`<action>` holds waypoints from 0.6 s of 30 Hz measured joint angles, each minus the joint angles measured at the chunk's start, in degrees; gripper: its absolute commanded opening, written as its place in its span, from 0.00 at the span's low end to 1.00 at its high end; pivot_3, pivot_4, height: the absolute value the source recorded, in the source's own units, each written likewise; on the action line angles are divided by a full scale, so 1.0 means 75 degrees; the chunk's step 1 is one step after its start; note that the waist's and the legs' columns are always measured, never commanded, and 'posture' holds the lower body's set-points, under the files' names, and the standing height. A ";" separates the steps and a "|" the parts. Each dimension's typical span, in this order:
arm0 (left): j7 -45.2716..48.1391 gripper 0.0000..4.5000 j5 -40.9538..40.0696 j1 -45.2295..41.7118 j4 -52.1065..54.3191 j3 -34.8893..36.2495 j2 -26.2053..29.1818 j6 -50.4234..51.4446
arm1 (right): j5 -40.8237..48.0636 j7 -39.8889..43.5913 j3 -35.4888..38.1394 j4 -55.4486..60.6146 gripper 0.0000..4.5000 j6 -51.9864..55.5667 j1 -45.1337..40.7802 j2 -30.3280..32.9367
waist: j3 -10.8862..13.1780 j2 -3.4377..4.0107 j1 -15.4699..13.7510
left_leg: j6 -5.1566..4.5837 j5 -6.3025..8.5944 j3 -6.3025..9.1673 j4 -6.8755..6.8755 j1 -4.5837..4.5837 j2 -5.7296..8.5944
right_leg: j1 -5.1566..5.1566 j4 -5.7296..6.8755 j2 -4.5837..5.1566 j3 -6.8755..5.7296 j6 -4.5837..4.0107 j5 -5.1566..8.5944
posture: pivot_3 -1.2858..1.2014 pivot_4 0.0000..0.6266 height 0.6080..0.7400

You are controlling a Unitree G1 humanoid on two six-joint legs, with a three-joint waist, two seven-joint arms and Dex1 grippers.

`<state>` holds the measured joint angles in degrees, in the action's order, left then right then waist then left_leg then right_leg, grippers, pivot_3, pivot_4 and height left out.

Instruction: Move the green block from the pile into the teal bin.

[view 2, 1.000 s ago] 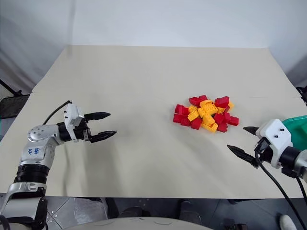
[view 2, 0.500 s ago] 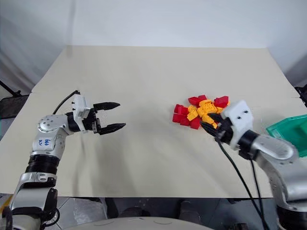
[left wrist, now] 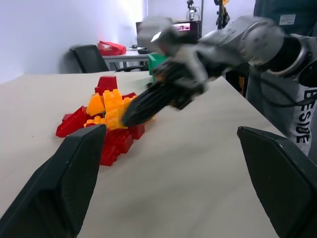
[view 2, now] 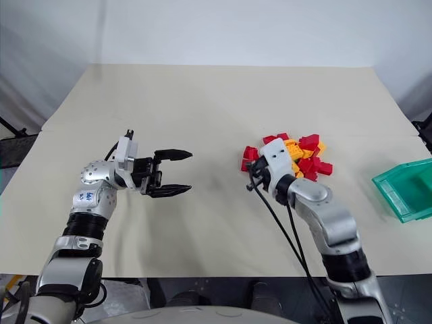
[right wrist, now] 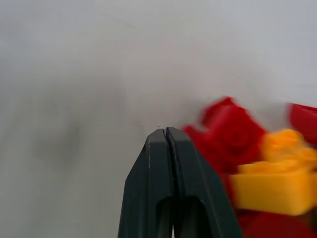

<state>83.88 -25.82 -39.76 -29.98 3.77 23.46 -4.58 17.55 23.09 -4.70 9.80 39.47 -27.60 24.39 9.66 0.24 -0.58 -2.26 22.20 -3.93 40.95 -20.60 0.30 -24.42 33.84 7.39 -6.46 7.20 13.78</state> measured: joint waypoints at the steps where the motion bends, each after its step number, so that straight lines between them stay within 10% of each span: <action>1: -0.0020 1.00 0.0013 0.0002 -0.0015 -0.0015 -0.0033 -0.0038 | -0.0151 -0.0045 -0.0013 -0.0367 0.01 -0.0217 -0.0137 -0.0101 | 0.0000 0.0000 0.0017 | 0.0000 0.0000 0.0002 0.0000 -0.0002 0.0000 | -0.0001 -0.0001 -0.0002 -0.0002 0.0000 0.0000 | 0.52 0.24 1.00; 18: -0.0411 1.00 0.0137 0.0192 0.0004 -0.0057 -0.0272 -0.0273 | -0.1475 -0.0681 0.1043 -0.3822 0.01 -0.1990 -0.1172 0.0646 | 0.0003 0.0005 0.0116 | -0.0004 -0.0002 0.0016 0.0000 -0.0016 -0.0012 | -0.0008 -0.0003 0.0011 -0.0007 0.0002 -0.0001 | 0.52 0.24 1.00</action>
<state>80.80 -24.79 -38.31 -29.95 3.34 21.42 -6.63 6.49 17.98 3.12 -18.87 24.54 -36.38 29.23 9.68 0.28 0.29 -2.29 22.18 -3.81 40.95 -20.72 0.21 -24.48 33.82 7.47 -6.51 7.21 13.77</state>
